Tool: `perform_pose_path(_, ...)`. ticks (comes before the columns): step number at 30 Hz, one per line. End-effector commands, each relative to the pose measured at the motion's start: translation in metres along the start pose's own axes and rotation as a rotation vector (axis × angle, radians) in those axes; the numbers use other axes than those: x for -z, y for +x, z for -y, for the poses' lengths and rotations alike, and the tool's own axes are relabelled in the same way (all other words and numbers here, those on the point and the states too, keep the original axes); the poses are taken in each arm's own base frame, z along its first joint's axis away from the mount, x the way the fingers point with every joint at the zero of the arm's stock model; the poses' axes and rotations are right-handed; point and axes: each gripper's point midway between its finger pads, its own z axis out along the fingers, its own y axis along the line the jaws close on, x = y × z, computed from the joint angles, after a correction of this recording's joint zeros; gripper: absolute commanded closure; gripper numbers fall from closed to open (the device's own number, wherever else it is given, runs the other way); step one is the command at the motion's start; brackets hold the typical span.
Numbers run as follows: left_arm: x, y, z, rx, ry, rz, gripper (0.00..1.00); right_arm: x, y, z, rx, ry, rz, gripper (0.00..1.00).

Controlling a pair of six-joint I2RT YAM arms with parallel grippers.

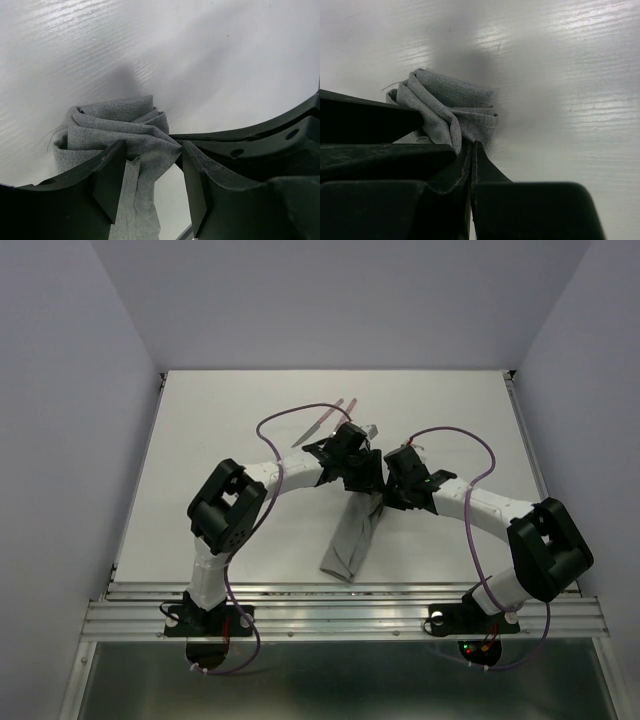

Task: Fold the napkin into a case and place the utensils inside
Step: Stuff the smaller-rectangle-folded napkin at the center of the board.

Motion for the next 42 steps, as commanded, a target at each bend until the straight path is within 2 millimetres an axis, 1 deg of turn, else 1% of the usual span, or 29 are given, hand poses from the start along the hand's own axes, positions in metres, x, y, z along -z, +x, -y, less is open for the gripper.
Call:
perform_pose_path(1, 0.002, 0.002, 0.013, -0.049, -0.008, -0.020, 0.41, 0.004, -0.006, -0.010, -0.011, -0.039, 0.031, 0.99)
perform_pose_path(5, 0.003, 0.004, 0.013, -0.046, -0.005, -0.020, 0.45, 0.004, -0.006, -0.011, -0.011, -0.038, 0.030, 0.99)
perform_pose_path(6, 0.004, 0.003, 0.013, -0.047, -0.005, -0.018, 0.51, 0.003, -0.006, -0.011, -0.009, -0.038, 0.030, 0.99)
perform_pose_path(8, 0.004, 0.003, 0.014, -0.047, -0.002, -0.019, 0.57, 0.003, -0.007, -0.011, -0.011, -0.037, 0.031, 0.99)
perform_pose_path(9, 0.005, 0.003, 0.015, -0.051, 0.001, -0.018, 0.63, 0.003, -0.007, -0.011, -0.011, -0.038, 0.030, 0.99)
perform_pose_path(10, 0.005, 0.002, 0.014, -0.051, 0.000, -0.017, 0.67, 0.003, -0.007, -0.011, -0.010, -0.037, 0.029, 0.99)
perform_pose_path(11, 0.005, 0.003, 0.015, -0.052, 0.001, -0.020, 0.73, 0.003, -0.007, -0.011, -0.012, -0.036, 0.030, 0.99)
perform_pose_path(14, 0.004, 0.005, 0.013, -0.054, -0.001, -0.025, 0.82, 0.003, -0.008, -0.012, -0.013, -0.038, 0.032, 0.99)
perform_pose_path(17, 0.004, 0.008, 0.010, -0.051, -0.005, -0.033, 0.97, 0.003, -0.008, -0.013, -0.014, -0.039, 0.033, 0.99)
perform_pose_path(18, 0.003, 0.010, 0.009, -0.050, -0.006, -0.037, 1.00, 0.003, -0.008, -0.013, -0.014, -0.040, 0.032, 0.99)
perform_pose_path(22, 0.000, 0.019, 0.004, -0.041, -0.010, -0.056, 1.00, 0.005, -0.010, -0.015, -0.019, -0.049, 0.036, 0.99)
perform_pose_path(30, -0.012, 0.026, 0.001, -0.028, 0.004, -0.085, 1.00, 0.010, -0.013, -0.017, -0.024, -0.061, 0.047, 0.99)
perform_pose_path(35, -0.017, 0.035, -0.001, -0.027, 0.006, -0.114, 1.00, 0.011, -0.013, -0.017, -0.027, -0.063, 0.046, 0.99)
perform_pose_path(39, -0.015, 0.042, -0.003, -0.025, 0.000, -0.127, 1.00, 0.009, -0.011, -0.017, -0.029, -0.062, 0.042, 0.99)
perform_pose_path(42, -0.012, 0.042, -0.002, -0.030, 0.001, -0.126, 1.00, 0.009, -0.010, -0.017, -0.031, -0.065, 0.039, 0.99)
